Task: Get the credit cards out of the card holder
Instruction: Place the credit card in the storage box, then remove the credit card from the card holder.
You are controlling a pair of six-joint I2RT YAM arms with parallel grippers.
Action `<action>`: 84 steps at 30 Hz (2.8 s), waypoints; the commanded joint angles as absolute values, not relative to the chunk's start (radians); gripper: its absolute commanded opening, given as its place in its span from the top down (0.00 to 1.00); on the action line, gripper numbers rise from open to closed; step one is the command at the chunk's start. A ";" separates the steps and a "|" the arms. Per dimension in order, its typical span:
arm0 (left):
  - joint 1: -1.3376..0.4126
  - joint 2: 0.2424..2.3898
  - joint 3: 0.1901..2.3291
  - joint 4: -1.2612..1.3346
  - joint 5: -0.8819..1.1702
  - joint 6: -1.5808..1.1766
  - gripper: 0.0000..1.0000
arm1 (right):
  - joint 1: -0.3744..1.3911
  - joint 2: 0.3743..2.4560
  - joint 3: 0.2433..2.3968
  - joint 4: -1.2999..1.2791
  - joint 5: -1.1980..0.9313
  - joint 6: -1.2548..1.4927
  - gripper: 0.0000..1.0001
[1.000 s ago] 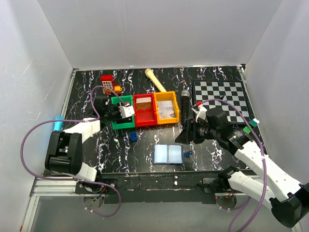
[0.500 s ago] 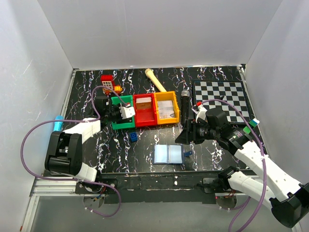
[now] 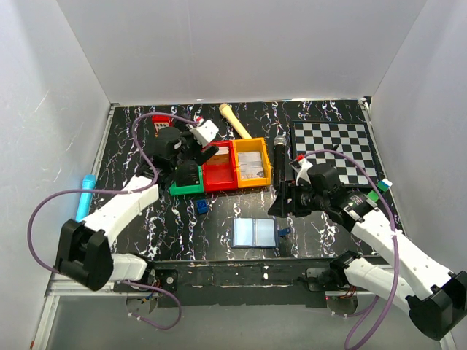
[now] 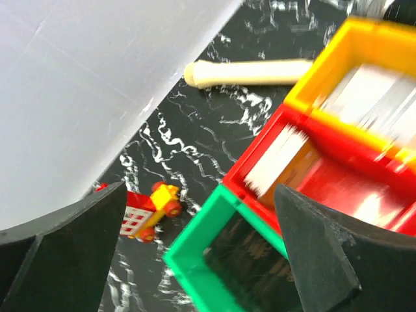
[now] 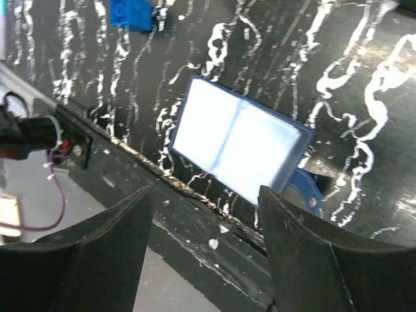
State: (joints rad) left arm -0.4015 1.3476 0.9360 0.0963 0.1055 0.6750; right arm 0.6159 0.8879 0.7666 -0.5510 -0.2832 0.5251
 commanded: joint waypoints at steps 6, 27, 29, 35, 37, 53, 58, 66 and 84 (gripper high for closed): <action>-0.404 1.045 0.968 -0.277 -0.298 -0.386 0.02 | 0.618 0.867 0.736 -0.621 -0.112 0.577 0.27; -1.185 0.963 0.715 -0.411 -0.251 -0.907 0.03 | 0.618 1.075 0.545 -0.496 -0.101 0.684 0.37; -1.232 1.017 0.762 -0.431 -0.276 -0.897 0.02 | 0.618 1.092 0.543 -0.483 -0.103 0.681 0.39; -1.246 1.054 0.779 -0.436 -0.307 -0.902 0.02 | 0.618 1.124 0.548 -0.474 -0.094 0.654 0.48; -1.246 1.063 0.773 -0.426 -0.307 -0.907 0.02 | 0.618 1.141 0.548 -0.465 -0.084 0.643 0.51; -1.246 1.229 0.834 -0.408 -0.264 -0.822 0.10 | 0.630 1.023 0.563 -0.396 -0.221 0.578 0.99; -1.246 1.318 0.884 -0.420 -0.261 -0.802 0.17 | 0.661 0.950 0.545 -0.402 -0.276 0.600 0.99; -1.244 1.445 0.939 -0.417 -0.249 -0.769 0.29 | 0.692 0.876 0.543 -0.419 -0.279 0.612 0.99; -1.243 1.534 1.009 -0.429 -0.282 -0.752 0.21 | 0.696 0.867 0.543 -0.425 -0.279 0.603 0.99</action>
State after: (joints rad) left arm -1.2411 1.5219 0.9722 -0.4191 -0.2520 -0.7624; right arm 0.6895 0.8757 0.5411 -0.4274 -0.2649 0.6029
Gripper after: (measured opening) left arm 0.800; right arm 0.057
